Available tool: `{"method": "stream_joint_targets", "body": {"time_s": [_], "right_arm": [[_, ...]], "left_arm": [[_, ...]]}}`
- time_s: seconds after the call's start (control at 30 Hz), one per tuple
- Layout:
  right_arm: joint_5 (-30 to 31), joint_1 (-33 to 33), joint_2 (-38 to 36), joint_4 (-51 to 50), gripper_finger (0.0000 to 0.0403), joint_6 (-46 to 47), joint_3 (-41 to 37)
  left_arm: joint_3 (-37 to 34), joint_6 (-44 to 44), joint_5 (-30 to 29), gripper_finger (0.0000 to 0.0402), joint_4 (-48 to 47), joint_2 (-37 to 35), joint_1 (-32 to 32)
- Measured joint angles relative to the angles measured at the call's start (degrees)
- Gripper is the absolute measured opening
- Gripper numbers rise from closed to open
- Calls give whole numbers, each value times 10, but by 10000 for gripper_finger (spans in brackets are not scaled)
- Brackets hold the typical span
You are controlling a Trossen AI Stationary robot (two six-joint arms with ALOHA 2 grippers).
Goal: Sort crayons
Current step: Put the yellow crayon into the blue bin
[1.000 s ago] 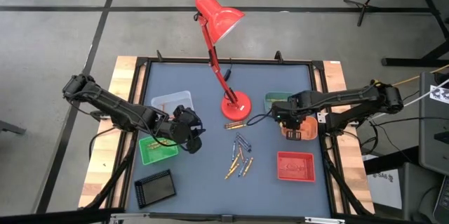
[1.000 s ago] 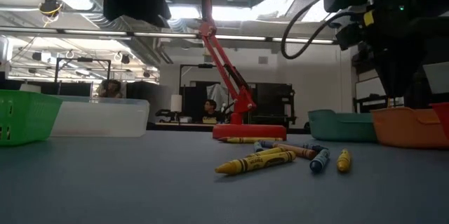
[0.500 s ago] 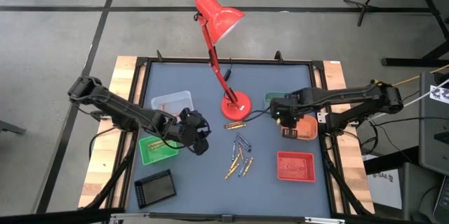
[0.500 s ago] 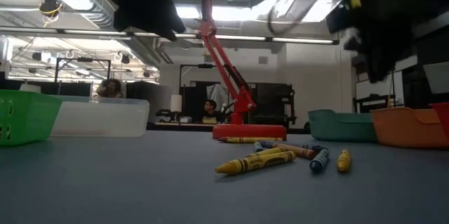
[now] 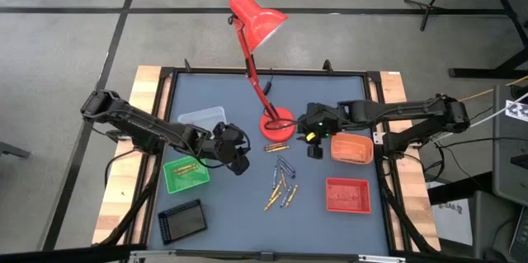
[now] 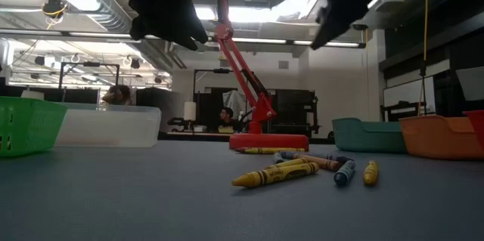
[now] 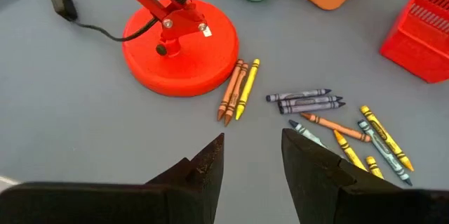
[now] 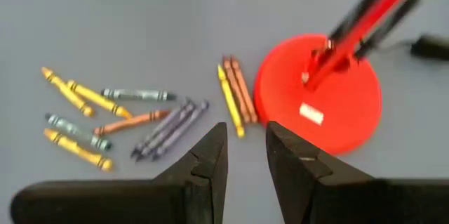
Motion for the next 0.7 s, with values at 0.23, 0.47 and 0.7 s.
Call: {"method": "stream_joint_targets", "body": {"time_s": [0.23,0.47,0.7], "right_arm": [[-15,0,79,67,97,-14,0],[-15,0,165,67,97,-18,0],[-15,0,227,76,97,-57,-1]], "left_arm": [[0,42,1,127,40,0,0],[0,42,1,127,47,0,0],[0,42,3,127,43,0,-1]]}}
